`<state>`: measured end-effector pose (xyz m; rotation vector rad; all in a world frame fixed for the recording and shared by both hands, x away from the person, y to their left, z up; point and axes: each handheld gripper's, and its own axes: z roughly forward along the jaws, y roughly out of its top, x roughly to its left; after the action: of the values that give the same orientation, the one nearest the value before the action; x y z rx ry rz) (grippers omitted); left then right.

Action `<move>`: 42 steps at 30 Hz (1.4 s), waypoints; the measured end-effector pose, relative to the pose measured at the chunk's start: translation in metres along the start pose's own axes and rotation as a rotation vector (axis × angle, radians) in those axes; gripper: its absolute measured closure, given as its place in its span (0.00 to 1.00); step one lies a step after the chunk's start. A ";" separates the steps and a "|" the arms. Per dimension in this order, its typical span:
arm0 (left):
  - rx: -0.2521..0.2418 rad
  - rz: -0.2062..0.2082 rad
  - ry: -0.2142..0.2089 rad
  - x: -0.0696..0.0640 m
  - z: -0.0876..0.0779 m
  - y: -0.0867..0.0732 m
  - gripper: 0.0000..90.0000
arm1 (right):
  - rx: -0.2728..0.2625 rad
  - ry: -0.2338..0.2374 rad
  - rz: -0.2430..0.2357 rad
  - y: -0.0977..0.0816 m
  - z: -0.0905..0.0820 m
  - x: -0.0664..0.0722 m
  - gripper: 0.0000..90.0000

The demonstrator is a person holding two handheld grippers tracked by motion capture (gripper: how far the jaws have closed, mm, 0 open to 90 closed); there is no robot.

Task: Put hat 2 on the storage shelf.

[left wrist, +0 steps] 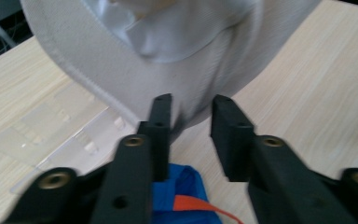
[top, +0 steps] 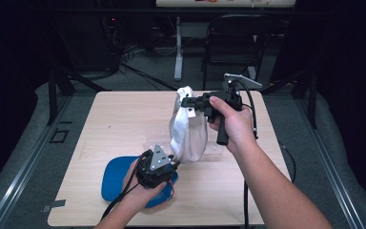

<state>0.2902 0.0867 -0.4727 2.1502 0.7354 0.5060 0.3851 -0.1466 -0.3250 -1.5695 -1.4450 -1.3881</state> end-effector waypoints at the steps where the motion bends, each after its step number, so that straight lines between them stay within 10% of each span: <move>1: 0.002 -0.003 -0.001 0.001 0.000 0.000 0.85 | 0.002 -0.001 -0.001 0.000 0.001 0.000 0.91; 30: -0.042 -0.103 0.030 0.057 -0.009 -0.026 0.95 | 0.044 -0.003 -0.016 0.005 0.040 -0.002 0.91; 42: -0.053 -0.154 -0.019 0.078 -0.006 -0.027 0.95 | 0.028 0.001 0.006 0.016 0.050 -0.010 0.91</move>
<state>0.3363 0.1550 -0.4822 2.0273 0.8600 0.4182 0.4167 -0.1078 -0.3447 -1.5536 -1.4524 -1.3594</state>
